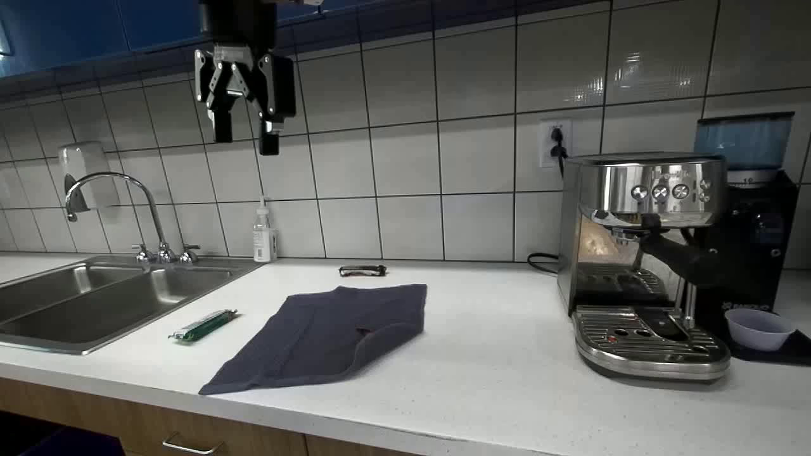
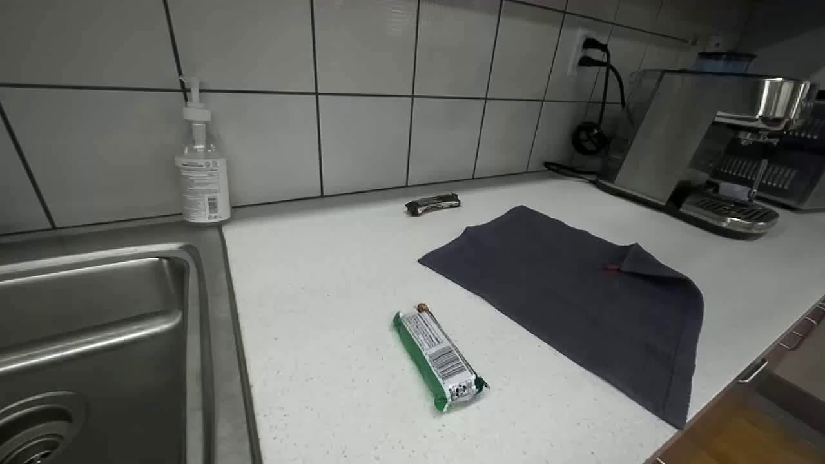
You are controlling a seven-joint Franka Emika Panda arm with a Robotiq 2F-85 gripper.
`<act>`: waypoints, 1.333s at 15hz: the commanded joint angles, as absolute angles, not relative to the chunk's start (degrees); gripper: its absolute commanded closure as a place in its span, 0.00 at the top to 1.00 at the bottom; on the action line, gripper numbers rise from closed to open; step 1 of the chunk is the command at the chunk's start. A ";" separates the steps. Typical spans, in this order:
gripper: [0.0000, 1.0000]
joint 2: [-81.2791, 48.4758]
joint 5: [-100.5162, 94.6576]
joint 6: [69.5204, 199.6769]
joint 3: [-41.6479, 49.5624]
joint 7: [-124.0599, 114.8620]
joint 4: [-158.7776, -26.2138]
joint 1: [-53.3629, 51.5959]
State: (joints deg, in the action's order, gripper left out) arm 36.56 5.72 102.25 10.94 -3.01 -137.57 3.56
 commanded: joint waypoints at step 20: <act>1.00 37.55 3.55 108.55 8.46 -1.89 -141.23 5.88</act>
